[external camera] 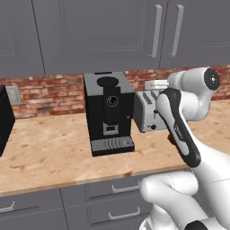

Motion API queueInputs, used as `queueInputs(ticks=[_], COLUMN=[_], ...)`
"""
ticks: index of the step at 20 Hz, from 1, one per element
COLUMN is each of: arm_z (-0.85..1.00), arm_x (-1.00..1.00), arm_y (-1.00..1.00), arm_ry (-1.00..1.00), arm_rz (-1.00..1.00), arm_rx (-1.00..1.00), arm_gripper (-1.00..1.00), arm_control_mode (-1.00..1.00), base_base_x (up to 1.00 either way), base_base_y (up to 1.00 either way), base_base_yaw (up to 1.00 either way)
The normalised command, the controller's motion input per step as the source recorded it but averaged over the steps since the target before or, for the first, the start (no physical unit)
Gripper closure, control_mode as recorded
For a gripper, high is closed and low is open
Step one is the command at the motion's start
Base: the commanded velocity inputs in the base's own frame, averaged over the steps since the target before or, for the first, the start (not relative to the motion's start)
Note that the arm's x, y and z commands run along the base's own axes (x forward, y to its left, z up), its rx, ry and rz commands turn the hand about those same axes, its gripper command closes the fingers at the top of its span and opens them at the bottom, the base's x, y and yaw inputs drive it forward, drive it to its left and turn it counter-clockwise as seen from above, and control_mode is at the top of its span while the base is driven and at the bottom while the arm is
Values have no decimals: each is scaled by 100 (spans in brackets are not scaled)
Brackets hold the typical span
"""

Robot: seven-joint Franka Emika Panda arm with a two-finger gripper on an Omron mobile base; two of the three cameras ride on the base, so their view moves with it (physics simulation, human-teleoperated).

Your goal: Retrieve the tupperware from the cabinet, then place the raw meat into the tupperware to avoid contamination.

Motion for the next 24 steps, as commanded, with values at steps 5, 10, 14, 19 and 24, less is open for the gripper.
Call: queueInputs(ticks=[5,10,14,19,24], arm_z=[39,36,30,22,21], arm_x=[0,0,0,0,0], arm_y=[0,0,0,0,0], arm_ry=[-14,-14,-17,-18,-18], arm_rz=[0,0,0,0,0], arm_rx=[0,0,0,0,0], arm_gripper=[-100,-100,-100,-100,-100], arm_control_mode=[-100,-100,-100,-100,-100], base_base_x=[0,0,0,0,0], base_base_y=[0,0,0,0,0], base_base_yaw=[0,0,0,0,0])
